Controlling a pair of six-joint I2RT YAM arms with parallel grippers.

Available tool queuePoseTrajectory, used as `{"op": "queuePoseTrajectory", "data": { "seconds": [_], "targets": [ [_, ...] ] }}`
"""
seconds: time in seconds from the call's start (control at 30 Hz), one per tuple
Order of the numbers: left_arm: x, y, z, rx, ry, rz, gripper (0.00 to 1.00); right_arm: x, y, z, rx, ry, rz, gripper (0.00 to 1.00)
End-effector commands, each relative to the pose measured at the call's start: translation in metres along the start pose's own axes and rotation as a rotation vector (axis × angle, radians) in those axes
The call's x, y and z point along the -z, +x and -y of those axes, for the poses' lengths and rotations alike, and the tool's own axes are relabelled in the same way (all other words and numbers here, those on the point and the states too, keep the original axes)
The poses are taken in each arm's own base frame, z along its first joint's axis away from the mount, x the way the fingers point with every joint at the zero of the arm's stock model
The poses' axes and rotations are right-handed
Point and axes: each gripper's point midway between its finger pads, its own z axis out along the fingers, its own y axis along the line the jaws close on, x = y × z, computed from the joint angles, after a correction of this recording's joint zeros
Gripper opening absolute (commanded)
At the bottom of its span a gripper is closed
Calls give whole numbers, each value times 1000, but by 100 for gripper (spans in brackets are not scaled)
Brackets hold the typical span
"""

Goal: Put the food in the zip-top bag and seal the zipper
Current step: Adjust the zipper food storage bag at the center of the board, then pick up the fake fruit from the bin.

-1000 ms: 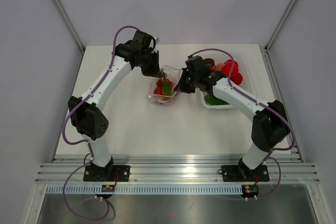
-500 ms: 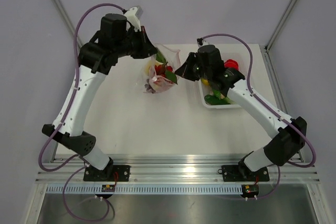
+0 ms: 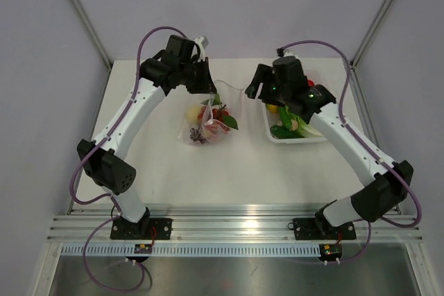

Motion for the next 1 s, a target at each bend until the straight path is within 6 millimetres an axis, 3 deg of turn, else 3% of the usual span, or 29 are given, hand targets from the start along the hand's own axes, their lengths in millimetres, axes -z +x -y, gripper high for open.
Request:
{"op": "queuePoseTrajectory", "data": {
  "seconds": [0.0, 0.07, 0.1, 0.17, 0.2, 0.33, 0.6, 0.97],
  "targets": [
    [29, -28, 30, -32, 105, 120, 0, 46, -77, 40, -23, 91, 228, 79],
    [25, -27, 30, -27, 110, 114, 0, 43, -84, 67, -49, 150, 226, 83],
    [26, -27, 31, -28, 118, 113, 0, 42, -95, 93, -80, 205, 242, 85],
    [25, -27, 32, -26, 121, 113, 0, 31, -98, 123, -105, 278, 221, 87],
    [25, -27, 32, -25, 123, 113, 0, 22, -100, 148, -138, 332, 203, 88],
    [22, -25, 31, -26, 123, 106, 0, 5, -99, 194, -225, 396, 146, 93],
    [18, -23, 31, -22, 130, 93, 0, -32, -94, 236, -258, 464, 79, 100],
    [13, -23, 31, -23, 137, 89, 0, -66, -82, 248, -268, 457, 9, 99]
  ]
}}
